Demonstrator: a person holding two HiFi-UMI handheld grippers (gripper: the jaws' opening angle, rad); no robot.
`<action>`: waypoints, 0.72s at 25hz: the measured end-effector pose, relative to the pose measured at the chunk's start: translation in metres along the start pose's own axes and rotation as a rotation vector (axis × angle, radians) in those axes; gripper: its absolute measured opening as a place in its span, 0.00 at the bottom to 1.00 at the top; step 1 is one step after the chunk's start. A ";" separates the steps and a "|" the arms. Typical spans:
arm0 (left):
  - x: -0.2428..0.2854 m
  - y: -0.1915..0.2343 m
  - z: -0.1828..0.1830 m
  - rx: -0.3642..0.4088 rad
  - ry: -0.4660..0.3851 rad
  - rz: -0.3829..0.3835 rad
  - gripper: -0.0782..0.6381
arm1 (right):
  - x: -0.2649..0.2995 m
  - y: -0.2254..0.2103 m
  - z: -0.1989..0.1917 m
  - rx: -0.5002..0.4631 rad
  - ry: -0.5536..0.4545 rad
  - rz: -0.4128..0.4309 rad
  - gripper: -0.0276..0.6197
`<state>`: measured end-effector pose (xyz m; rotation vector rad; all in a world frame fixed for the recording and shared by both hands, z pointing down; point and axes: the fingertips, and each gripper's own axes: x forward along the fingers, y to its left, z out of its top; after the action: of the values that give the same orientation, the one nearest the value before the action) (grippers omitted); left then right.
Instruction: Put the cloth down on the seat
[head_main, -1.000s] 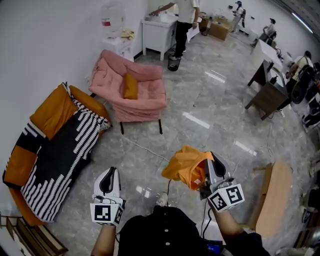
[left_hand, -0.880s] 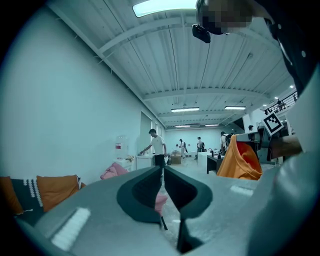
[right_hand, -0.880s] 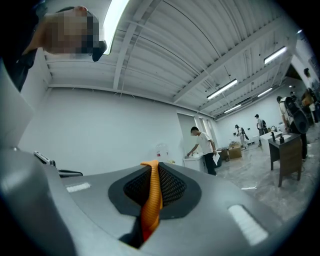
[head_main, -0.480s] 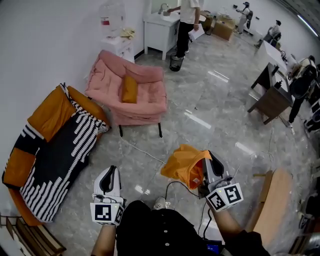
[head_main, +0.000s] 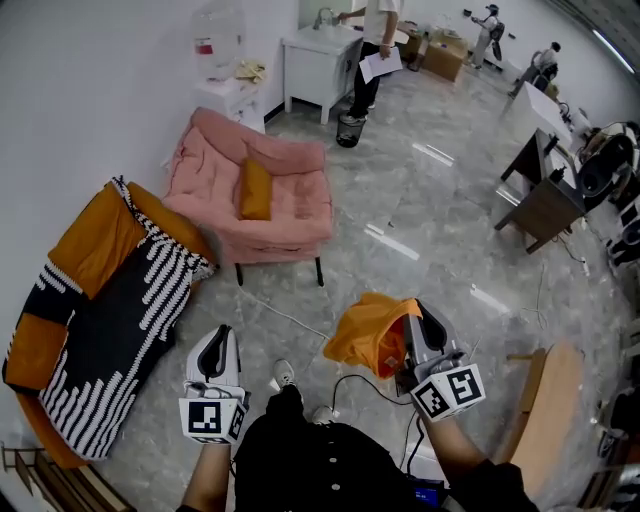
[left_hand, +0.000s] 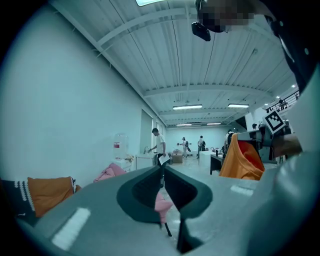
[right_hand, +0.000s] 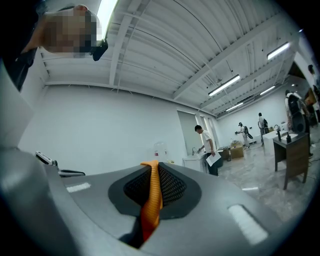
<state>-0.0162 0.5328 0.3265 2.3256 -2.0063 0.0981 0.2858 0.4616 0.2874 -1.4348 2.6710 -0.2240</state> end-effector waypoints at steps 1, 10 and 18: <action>0.009 0.005 0.002 -0.001 0.000 -0.001 0.14 | 0.008 -0.001 0.000 -0.002 0.001 -0.002 0.10; 0.079 0.045 0.009 0.005 -0.028 -0.014 0.14 | 0.082 -0.010 0.008 -0.004 -0.014 0.005 0.10; 0.128 0.083 0.016 0.002 -0.034 -0.026 0.14 | 0.145 -0.010 0.015 -0.014 -0.027 0.003 0.10</action>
<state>-0.0797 0.3933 0.3232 2.3697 -1.9906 0.0595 0.2168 0.3338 0.2720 -1.4274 2.6583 -0.1850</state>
